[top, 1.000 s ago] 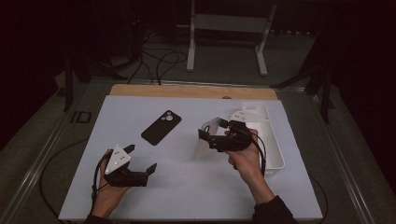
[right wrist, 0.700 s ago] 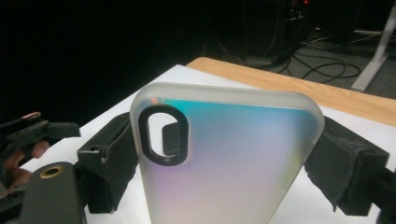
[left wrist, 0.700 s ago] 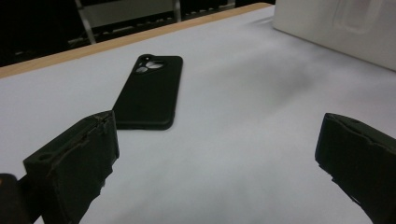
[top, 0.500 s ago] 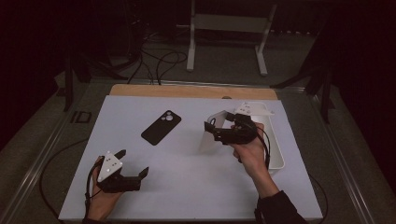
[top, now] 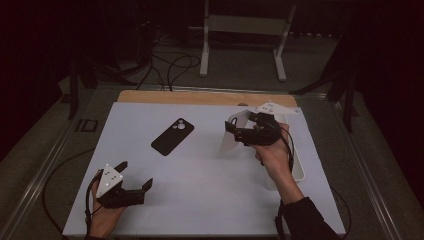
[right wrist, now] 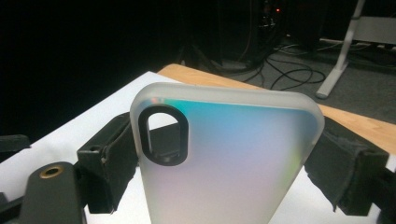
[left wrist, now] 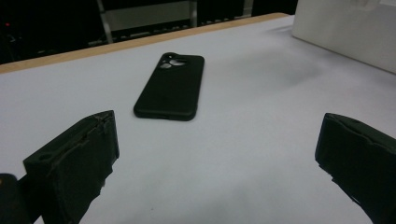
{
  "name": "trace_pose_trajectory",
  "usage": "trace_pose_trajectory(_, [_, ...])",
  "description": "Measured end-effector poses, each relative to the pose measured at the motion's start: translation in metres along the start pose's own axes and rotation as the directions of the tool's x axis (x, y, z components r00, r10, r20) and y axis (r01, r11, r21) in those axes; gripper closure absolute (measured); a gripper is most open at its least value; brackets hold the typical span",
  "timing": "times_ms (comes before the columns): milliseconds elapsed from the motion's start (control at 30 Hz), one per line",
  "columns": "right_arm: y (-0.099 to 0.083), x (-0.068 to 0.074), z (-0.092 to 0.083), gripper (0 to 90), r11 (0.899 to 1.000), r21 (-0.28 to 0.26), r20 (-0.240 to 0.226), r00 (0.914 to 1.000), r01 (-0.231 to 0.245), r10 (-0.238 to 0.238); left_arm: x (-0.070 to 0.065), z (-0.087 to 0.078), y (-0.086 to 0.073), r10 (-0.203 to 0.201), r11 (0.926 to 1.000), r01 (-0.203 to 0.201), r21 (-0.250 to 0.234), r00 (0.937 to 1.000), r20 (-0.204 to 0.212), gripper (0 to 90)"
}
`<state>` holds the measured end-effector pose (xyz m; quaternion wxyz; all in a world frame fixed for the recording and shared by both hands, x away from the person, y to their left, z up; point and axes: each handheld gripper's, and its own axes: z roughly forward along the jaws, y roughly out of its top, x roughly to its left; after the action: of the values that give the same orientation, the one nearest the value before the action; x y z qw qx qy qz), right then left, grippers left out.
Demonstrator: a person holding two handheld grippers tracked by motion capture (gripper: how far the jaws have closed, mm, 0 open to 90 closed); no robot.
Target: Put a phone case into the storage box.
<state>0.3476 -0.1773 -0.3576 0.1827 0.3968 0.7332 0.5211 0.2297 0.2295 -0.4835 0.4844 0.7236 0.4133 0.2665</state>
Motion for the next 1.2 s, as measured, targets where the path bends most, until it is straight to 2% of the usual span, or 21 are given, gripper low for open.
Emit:
trace_pose_trajectory(133, [0.003, -0.004, 0.001, 16.5, 1.000, 0.004, 0.017, 0.9999, 0.000, 0.000, 0.002, -0.001, -0.001, -0.012, 0.9999, 0.012, -0.008, 0.9999, -0.002, 0.2])
trace_pose_trajectory(700, [0.014, -0.030, 0.001, 16.5, 1.000, 0.003, 0.094, 0.9955, -0.013, 0.012, 0.002, 0.001, -0.004, -0.009, 1.0000, 0.009, -0.004, 0.9999, -0.005, 0.2])
trace_pose_trajectory(933, [0.019, -0.039, 0.002, 16.5, 1.000, 0.007, 0.129, 0.9916, -0.012, 0.011, 0.002, 0.001, -0.004, -0.012, 0.9999, 0.012, -0.005, 0.9999, -0.011, 0.2])
trace_pose_trajectory(1200, [0.024, -0.055, 0.004, 16.5, 1.000, 0.013, 0.181, 0.9834, -0.020, 0.018, 0.002, 0.002, -0.005, -0.013, 0.9999, 0.013, -0.005, 0.9998, -0.012, 0.2])
